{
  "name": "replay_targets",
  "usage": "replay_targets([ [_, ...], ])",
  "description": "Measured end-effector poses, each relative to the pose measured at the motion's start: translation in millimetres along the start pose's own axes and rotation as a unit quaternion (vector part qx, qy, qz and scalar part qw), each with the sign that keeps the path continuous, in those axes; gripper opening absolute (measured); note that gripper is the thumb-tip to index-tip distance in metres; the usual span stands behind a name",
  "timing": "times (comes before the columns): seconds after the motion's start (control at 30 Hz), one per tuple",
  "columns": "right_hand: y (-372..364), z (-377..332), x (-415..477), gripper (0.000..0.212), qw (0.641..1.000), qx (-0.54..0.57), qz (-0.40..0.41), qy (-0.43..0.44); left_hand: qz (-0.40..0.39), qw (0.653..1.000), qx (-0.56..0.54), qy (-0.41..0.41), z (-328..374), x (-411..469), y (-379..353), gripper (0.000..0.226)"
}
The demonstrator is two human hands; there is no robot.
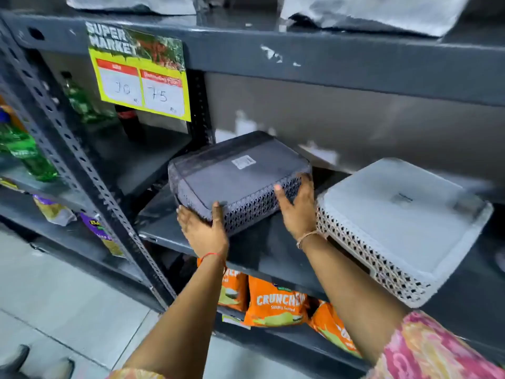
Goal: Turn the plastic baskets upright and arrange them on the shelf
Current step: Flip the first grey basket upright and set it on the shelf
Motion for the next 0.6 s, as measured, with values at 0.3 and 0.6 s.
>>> replay_targets([
  [0.3,-29.9,26.3,34.5,0.084,0.981,0.107,0.083,-0.141,0.081,0.992,-0.062,0.073,-26.0,56.4,21.8,0.060],
  [0.6,-48.9,37.7,38.1,0.066,0.948,0.217,0.143,-0.182,0.111,0.986,-0.109,0.065,-32.3,72.6,34.6,0.047],
])
Point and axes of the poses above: each hand's wrist, its own x-axis towards the middle knuckle, its own y-axis out of the back of the hand, z = x × y, the point moved 5 cm from there along x, towards the middle knuckle, and after that the axes turned 4 degrees about -y, right-handed, at the moved point
